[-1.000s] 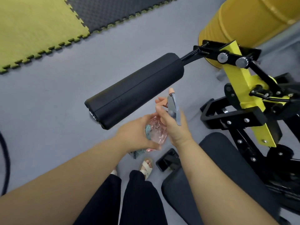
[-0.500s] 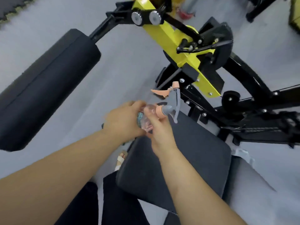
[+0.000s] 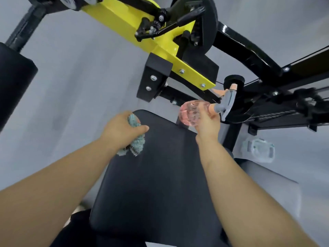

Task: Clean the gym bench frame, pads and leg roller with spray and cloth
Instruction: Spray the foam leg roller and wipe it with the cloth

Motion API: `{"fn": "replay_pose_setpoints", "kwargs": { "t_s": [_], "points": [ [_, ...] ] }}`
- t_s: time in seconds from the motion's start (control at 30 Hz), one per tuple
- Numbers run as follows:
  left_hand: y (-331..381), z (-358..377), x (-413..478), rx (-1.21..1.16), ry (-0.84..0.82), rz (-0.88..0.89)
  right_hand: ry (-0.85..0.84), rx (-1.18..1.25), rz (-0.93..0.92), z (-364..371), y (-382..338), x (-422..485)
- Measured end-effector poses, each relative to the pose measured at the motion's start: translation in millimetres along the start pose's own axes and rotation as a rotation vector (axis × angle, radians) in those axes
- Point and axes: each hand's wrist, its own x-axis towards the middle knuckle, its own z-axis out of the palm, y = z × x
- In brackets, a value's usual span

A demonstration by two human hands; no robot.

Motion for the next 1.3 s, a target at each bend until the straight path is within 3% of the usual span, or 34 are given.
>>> {"fn": "replay_pose_setpoints", "kwargs": {
  "t_s": [0.3,0.73,1.1,1.2,1.3],
  "points": [
    [4,-24,18,-0.176,0.049,-0.175,0.049,-0.069,0.137,16,30,66],
    [3,-25,17,-0.276,0.063,-0.123,0.075,-0.047,0.108,35,40,67],
    [-18,-24,10,-0.374,0.155,-0.067,0.111,-0.047,0.302,40,47,-10],
    [-19,-27,7,-0.385,0.229,-0.030,-0.083,-0.014,0.422,64,59,-64],
    [-30,-46,1,-0.377,0.310,-0.057,-0.572,0.027,0.530,102,55,-128]
  ]
}}
